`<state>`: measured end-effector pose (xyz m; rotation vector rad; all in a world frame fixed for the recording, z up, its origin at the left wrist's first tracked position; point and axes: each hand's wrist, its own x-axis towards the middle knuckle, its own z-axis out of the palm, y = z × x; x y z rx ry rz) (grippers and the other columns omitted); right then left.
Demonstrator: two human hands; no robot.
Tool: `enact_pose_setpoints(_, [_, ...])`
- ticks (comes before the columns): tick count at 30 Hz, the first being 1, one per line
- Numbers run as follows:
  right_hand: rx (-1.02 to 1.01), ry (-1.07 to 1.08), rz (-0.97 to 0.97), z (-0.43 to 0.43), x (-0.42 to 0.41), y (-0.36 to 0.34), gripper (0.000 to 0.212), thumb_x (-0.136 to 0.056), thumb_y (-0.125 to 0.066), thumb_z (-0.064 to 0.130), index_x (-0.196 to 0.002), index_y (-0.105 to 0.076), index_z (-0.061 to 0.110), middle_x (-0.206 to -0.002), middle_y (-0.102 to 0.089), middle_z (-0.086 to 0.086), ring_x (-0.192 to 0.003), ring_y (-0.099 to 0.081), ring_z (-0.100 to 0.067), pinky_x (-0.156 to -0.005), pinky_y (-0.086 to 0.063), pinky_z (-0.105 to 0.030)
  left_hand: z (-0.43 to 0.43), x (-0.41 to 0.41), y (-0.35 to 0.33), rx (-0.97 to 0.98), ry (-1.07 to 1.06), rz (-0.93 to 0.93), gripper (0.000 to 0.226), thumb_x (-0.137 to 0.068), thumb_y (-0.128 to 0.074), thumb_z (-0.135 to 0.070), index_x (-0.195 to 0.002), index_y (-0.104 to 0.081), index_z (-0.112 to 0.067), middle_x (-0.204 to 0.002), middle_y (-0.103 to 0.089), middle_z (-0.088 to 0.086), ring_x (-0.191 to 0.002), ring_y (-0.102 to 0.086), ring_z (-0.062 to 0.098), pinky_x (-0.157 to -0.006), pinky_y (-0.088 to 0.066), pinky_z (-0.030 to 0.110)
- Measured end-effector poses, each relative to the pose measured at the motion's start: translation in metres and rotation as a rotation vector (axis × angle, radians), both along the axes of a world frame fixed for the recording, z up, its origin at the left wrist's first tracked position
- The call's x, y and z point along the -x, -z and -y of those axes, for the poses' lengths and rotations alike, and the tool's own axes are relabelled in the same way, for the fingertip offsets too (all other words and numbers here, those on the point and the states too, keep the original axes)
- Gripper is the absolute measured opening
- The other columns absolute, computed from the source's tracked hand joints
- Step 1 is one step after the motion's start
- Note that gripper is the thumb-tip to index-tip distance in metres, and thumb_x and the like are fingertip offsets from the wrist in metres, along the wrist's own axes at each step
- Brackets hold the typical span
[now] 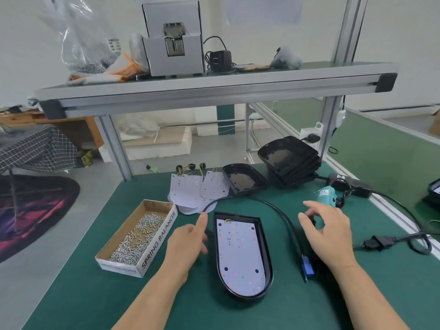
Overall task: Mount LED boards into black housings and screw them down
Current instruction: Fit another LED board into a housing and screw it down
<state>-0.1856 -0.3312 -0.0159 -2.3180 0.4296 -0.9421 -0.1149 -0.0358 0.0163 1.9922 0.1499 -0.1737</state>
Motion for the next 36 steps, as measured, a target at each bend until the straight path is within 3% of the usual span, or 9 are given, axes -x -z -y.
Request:
enact_pose_setpoints(6, [0.186, -0.036, -0.187, -0.005, -0.003, 0.005, 0.022, -0.083, -0.078, 0.034, -0.103, -0.074, 0.027, -0.065, -0.058, 0.019, -0.080, -0.050, -0.016, -0.110, -0.031, -0.044, -0.061, -0.057, -0.027, -0.099, -0.280, 0.165, 0.028, -0.092, -0.048, -0.021, -0.075, -0.070, -0.016, -0.066, -0.069, 0.002, -0.064, -0.054, 0.021, -0.063, -0.043, 0.033])
enact_pose_setpoints(13, [0.327, -0.036, -0.321, -0.010, -0.005, 0.006, 0.029, -0.071, -0.086, 0.040, -0.096, -0.075, 0.029, -0.055, -0.051, 0.019, -0.082, -0.059, -0.021, -0.109, -0.031, -0.047, -0.101, -0.082, -0.002, 0.000, -0.229, -0.071, 0.039, -0.105, -0.039, -0.032, -0.099, -0.069, -0.007, -0.100, -0.070, 0.012, -0.082, -0.059, 0.024, -0.073, -0.045, 0.036])
enact_pose_setpoints(19, [0.341, -0.037, -0.397, -0.011, -0.006, 0.003, 0.030, -0.076, -0.080, 0.040, -0.104, -0.074, 0.031, -0.061, -0.053, 0.019, -0.091, -0.058, -0.017, -0.115, -0.023, -0.042, -0.088, -0.072, -0.007, -0.314, -0.168, 0.067, 0.036, -0.102, -0.039, -0.028, -0.094, -0.070, -0.012, -0.096, -0.066, 0.009, -0.091, -0.060, 0.034, -0.076, -0.042, 0.036])
enact_pose_setpoints(21, [0.350, -0.022, -0.424, -0.011, -0.006, 0.002, 0.031, -0.078, -0.078, 0.038, -0.107, -0.073, 0.031, -0.062, -0.055, 0.017, -0.094, -0.058, -0.017, -0.117, -0.021, -0.041, -0.071, -0.058, -0.013, -0.409, -0.164, 0.289, 0.035, -0.097, -0.042, -0.027, -0.074, -0.061, -0.008, -0.074, -0.061, 0.008, -0.073, -0.055, 0.030, -0.066, -0.044, 0.038])
enact_pose_setpoints(23, [0.345, -0.011, -0.436, -0.012, -0.006, 0.002, 0.030, -0.079, -0.076, 0.034, -0.109, -0.073, 0.029, -0.062, -0.056, 0.016, -0.094, -0.058, -0.018, -0.118, -0.020, -0.041, -0.049, -0.035, -0.019, -0.309, -0.096, 0.384, 0.035, -0.092, -0.053, -0.040, -0.073, -0.059, -0.011, -0.063, -0.057, -0.002, -0.061, -0.053, 0.024, -0.059, -0.044, 0.035])
enact_pose_setpoints(26, [0.339, 0.000, -0.451, -0.014, -0.005, 0.001, 0.027, -0.079, -0.075, 0.029, -0.106, -0.073, 0.026, -0.062, -0.058, 0.013, -0.094, -0.060, -0.021, -0.118, -0.020, -0.042, -0.014, -0.007, -0.018, -0.112, 0.137, 0.023, 0.052, -0.081, -0.064, -0.069, -0.096, -0.058, -0.019, -0.077, -0.072, 0.001, -0.058, -0.068, 0.015, -0.049, -0.048, 0.024])
enact_pose_setpoints(29, [0.344, -0.011, -0.404, -0.018, -0.003, -0.003, 0.024, -0.076, -0.076, 0.022, -0.100, -0.075, 0.022, -0.063, -0.062, 0.009, -0.086, -0.061, -0.025, -0.110, -0.029, -0.041, 0.010, 0.001, -0.004, 0.027, 0.294, -0.255, 0.061, -0.080, -0.075, -0.056, -0.122, -0.049, -0.021, -0.100, -0.073, 0.000, -0.068, -0.071, 0.010, -0.052, -0.054, 0.022])
enact_pose_setpoints(33, [0.284, -0.092, -0.344, -0.034, 0.001, -0.010, 0.031, -0.079, -0.074, 0.016, -0.110, -0.073, 0.018, -0.075, -0.066, 0.005, -0.090, -0.056, -0.025, -0.083, -0.048, -0.039, 0.021, -0.012, 0.004, 0.092, 0.324, -0.331, 0.039, -0.089, -0.070, -0.036, -0.123, -0.053, -0.025, -0.109, -0.075, -0.003, -0.100, -0.072, 0.021, -0.091, -0.058, 0.048])
enact_pose_setpoints(36, [0.207, -0.123, -0.411, -0.052, 0.005, -0.009, 0.038, -0.090, -0.064, 0.025, -0.128, -0.061, 0.024, -0.094, -0.069, 0.006, -0.095, -0.056, -0.024, -0.080, -0.047, -0.036, 0.025, -0.018, -0.003, -0.052, 0.358, -0.275, 0.022, -0.089, -0.064, -0.036, -0.109, -0.060, -0.025, -0.108, -0.074, -0.002, -0.098, -0.071, 0.020, -0.075, -0.061, 0.037])
